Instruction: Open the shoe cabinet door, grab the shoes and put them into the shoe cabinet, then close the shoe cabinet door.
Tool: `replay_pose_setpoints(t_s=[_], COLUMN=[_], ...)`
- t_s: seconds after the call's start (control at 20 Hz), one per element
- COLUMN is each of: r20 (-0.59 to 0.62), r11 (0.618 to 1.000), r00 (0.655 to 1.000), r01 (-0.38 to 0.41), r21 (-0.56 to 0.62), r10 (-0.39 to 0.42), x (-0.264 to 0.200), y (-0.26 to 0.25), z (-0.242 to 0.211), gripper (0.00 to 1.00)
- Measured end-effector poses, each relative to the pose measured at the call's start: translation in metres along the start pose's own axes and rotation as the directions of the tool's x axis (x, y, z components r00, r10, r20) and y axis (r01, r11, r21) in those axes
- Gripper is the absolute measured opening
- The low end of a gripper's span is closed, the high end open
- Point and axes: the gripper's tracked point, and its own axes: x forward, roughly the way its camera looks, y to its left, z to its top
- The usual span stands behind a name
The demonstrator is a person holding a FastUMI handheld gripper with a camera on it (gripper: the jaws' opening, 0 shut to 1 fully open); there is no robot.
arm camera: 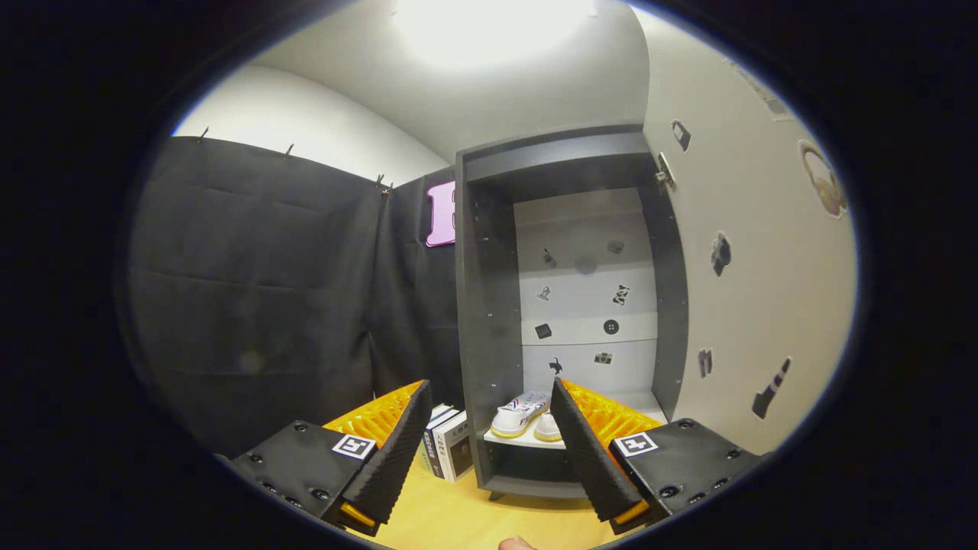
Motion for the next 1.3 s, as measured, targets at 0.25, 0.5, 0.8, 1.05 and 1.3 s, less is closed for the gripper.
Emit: replay_pose_setpoints(t_s=[0.25, 0.5, 0.8, 1.05, 1.3], r20=[-0.002, 0.001, 0.034, 0.045, 0.07], r11=[0.998, 0.995, 0.986, 0.987, 0.989], r00=[0.999, 0.996, 0.986, 0.987, 0.988], r01=[-0.041, -0.09, -0.164, -0.158, -0.143], r21=[0.04, 0.051, -0.004, 0.017, 0.038], r10=[0.041, 0.09, 0.164, 0.157, 0.14], x=[-0.064, -0.115, -0.178, -0.184, -0.194], y=[-0.004, -0.015, -0.037, -0.086, -0.144], z=[0.008, 0.014, 0.037, 0.043, 0.046], gripper=[0.97, 0.97, 0.97, 0.97, 0.97])
